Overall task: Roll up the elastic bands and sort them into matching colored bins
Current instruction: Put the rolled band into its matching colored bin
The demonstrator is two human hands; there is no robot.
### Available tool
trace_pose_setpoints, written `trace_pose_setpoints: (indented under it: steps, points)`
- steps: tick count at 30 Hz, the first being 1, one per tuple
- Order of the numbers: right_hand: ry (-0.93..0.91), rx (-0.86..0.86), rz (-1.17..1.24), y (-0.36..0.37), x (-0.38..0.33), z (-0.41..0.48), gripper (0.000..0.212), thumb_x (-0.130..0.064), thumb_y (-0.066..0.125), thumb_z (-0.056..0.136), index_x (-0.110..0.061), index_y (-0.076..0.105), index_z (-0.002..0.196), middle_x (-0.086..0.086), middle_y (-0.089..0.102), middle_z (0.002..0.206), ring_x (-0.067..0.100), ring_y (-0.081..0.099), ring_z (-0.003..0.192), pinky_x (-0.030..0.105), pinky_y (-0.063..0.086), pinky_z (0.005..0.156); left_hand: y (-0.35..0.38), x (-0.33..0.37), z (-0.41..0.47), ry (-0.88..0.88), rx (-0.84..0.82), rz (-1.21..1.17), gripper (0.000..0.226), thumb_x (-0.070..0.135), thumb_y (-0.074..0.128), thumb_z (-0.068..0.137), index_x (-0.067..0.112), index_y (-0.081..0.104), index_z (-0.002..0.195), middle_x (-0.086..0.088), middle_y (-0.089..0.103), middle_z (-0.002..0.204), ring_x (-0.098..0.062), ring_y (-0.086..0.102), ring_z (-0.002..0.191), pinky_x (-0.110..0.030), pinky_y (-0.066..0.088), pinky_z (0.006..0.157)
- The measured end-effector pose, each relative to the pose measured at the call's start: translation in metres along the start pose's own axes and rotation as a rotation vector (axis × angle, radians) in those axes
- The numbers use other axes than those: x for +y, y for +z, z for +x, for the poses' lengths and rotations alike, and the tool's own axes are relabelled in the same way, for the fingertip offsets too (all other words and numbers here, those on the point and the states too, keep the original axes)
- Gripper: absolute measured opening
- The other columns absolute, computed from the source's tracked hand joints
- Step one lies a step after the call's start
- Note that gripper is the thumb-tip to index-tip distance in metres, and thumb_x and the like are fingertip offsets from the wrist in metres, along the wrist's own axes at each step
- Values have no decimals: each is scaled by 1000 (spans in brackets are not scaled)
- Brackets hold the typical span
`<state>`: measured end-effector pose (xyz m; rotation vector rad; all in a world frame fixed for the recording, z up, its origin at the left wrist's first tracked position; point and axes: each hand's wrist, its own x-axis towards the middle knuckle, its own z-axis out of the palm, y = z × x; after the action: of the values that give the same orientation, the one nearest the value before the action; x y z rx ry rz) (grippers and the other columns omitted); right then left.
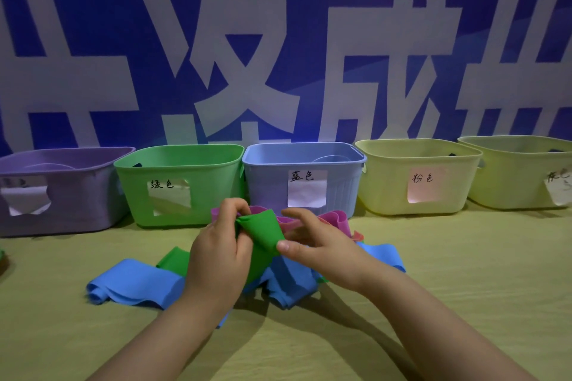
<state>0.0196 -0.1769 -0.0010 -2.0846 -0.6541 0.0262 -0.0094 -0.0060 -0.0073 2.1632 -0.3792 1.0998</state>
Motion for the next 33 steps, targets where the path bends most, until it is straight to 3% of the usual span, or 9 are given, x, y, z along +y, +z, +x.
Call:
trace_pose_setpoints:
  steps: [4, 9, 13, 15, 18, 22, 26, 30, 33]
  points:
    - [36, 31, 175, 1, 6, 4, 47, -68, 45, 80, -46, 42, 121, -3, 60, 118, 9, 58, 108, 38, 45, 99, -1, 1, 0, 15, 8, 0, 23, 7, 38, 75, 22, 41, 91, 14, 33, 50, -6, 36, 42, -21, 17, 42]
    - [40, 6, 192, 4, 3, 4, 35, -36, 45, 95, -29, 43, 129, -4, 58, 120, 7, 59, 106, 33, 44, 101, -1, 1, 0, -14, 5, -5, 25, 6, 38, 74, 23, 39, 91, 14, 33, 50, -7, 35, 42, -21, 16, 43]
    - [10, 93, 210, 5, 4, 8, 13, -18, 57, 91, -30, 55, 97, 5, 64, 99, 13, 60, 90, 37, 48, 89, -1, 1, 0, -28, -16, -9, 25, 7, 37, 73, 24, 39, 91, 13, 34, 50, -6, 36, 43, -22, 16, 43]
    - [5, 153, 220, 5, 8, 11, 21, -9, 60, 87, -28, 53, 84, 5, 57, 81, 13, 52, 77, 35, 47, 76, 0, 0, 0, -42, -14, -21, 26, 7, 35, 72, 24, 39, 91, 12, 33, 50, -8, 35, 43, -24, 16, 43]
    - [1, 226, 229, 0, 5, 10, 28, 0, 58, 86, -26, 49, 80, -6, 44, 64, 0, 41, 56, 12, 36, 58, 1, -1, 0, -58, -8, -11, 27, 0, 38, 77, 22, 38, 92, 11, 34, 51, -9, 35, 44, -26, 16, 42]
    - [-36, 420, 356, -13, -5, 7, 28, 2, 53, 88, -26, 50, 87, -6, 48, 72, 5, 47, 62, 22, 41, 66, 2, -9, 4, -151, -95, 38, 39, -12, 48, 78, 16, 43, 105, 5, 53, 83, -22, 53, 68, -33, 36, 55]
    - [-151, 526, 282, -19, -14, 3, 32, -1, 54, 88, -33, 48, 92, -10, 56, 83, -1, 55, 69, 25, 49, 65, 2, -10, 3, -165, -233, -35, 54, -5, 52, 79, 23, 40, 124, 5, 52, 118, -7, 54, 95, -17, 38, 76]
    - [-257, 522, 10, -7, -18, -1, 37, -10, 65, 83, -42, 47, 87, -16, 60, 81, 0, 58, 79, 10, 42, 65, 2, 4, -2, -23, -304, -125, 53, 33, 56, 79, 48, 28, 121, 23, 45, 119, 7, 44, 108, -4, 31, 88]
    - [-288, 431, 61, 0, -22, -2, 36, -10, 71, 78, -41, 52, 81, -23, 63, 75, -2, 60, 77, 11, 41, 67, 4, 5, -2, 31, -290, -158, 55, 57, 48, 74, 46, 32, 125, 25, 49, 120, 11, 44, 110, -3, 32, 91]
